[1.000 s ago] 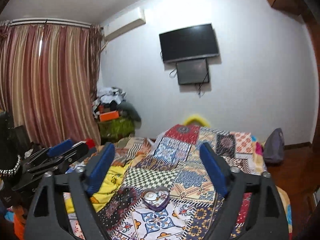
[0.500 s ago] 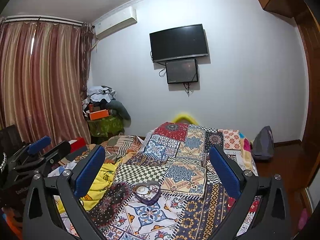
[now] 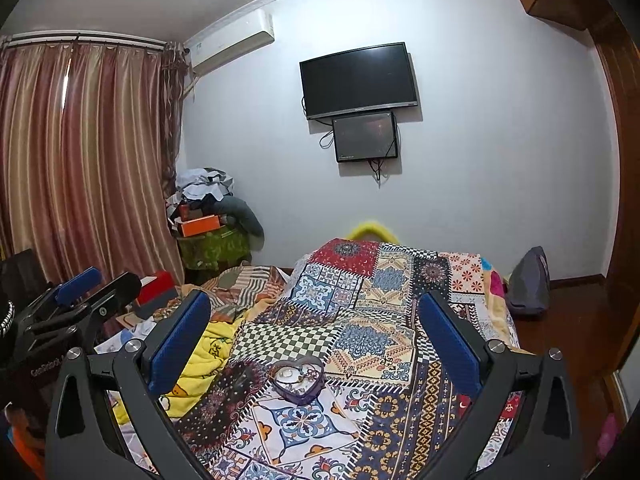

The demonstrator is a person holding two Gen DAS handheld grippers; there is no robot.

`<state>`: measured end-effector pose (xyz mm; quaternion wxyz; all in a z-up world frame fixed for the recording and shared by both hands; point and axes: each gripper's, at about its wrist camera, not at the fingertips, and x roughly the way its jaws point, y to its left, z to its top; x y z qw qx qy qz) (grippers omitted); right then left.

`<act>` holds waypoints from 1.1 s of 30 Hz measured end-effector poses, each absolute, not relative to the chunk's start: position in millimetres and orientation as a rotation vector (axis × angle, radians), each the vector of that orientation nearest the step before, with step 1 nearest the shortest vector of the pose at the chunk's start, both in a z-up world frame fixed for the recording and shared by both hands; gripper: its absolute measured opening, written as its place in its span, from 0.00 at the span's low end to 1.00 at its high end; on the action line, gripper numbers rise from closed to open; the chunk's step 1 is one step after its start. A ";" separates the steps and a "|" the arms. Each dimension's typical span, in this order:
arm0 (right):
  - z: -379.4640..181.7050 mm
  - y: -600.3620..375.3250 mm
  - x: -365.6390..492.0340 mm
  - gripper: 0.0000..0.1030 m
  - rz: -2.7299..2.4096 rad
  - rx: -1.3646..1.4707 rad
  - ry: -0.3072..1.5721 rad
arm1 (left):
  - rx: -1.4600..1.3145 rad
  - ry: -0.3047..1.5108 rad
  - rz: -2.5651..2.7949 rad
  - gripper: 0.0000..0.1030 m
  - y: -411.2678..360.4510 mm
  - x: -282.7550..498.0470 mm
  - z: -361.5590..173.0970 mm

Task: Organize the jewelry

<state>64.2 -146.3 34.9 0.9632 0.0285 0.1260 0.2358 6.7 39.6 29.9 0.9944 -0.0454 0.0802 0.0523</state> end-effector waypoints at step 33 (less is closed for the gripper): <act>39.1 -141.5 61.2 1.00 0.480 0.036 0.261 | -0.073 0.199 0.069 0.95 39.3 15.6 23.9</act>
